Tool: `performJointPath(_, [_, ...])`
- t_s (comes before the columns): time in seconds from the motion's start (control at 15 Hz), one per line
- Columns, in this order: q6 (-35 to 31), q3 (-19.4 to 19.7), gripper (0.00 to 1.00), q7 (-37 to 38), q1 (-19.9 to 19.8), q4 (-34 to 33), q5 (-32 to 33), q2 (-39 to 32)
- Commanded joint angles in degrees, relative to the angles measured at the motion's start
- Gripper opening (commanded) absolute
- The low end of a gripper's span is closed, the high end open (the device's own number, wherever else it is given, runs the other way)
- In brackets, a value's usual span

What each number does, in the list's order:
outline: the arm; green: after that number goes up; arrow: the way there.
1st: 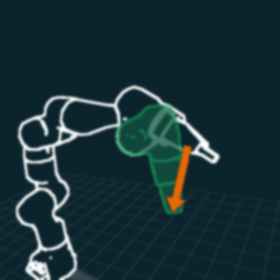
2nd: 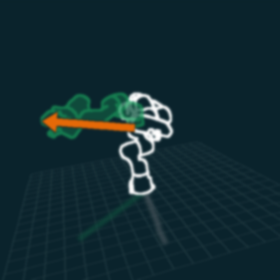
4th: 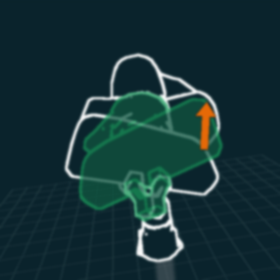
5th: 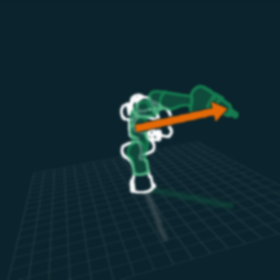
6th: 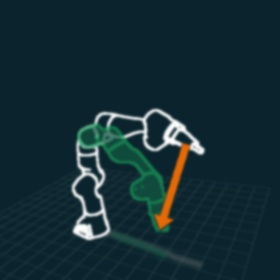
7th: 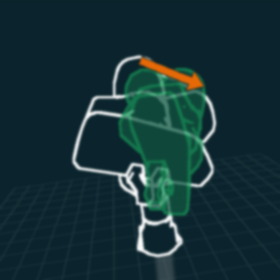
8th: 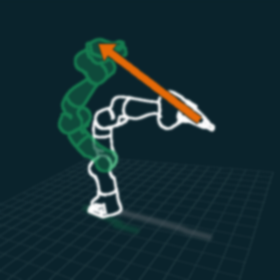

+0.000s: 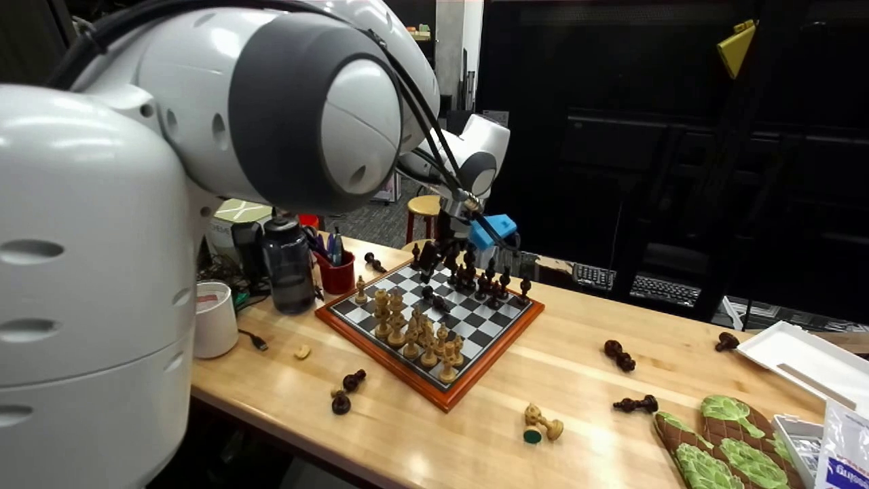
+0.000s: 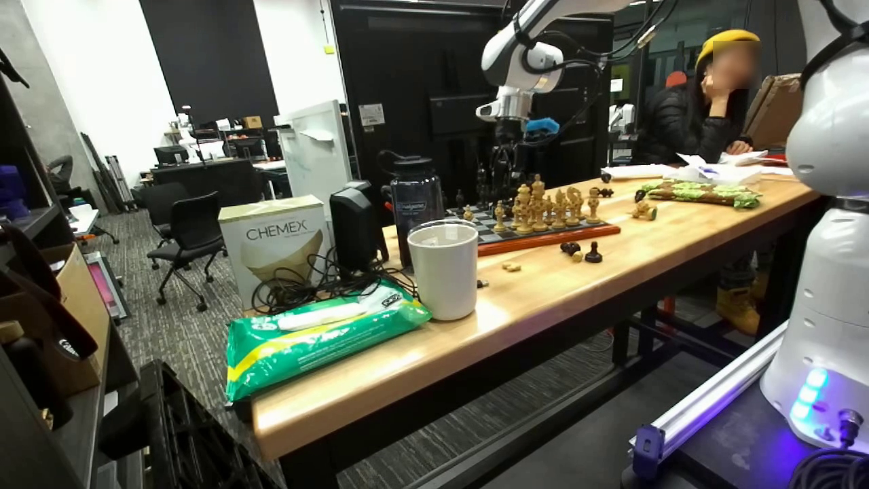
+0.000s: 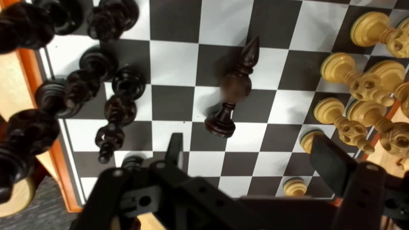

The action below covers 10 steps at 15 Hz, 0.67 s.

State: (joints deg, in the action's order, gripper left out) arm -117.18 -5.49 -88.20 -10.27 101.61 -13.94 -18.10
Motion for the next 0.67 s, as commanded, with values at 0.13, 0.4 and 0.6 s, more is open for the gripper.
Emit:
performJointPath(0.13, [-7.39, 0.17, 1.00, -19.75, -2.69, 11.48, -16.65, 6.34])
performJointPath(0.4, [-5.46, 2.30, 1.00, -20.47, -1.17, 9.55, -16.89, 3.88])
performJointPath(0.6, [-5.46, 2.42, 1.00, -21.40, -1.16, 9.94, -17.01, 3.99])
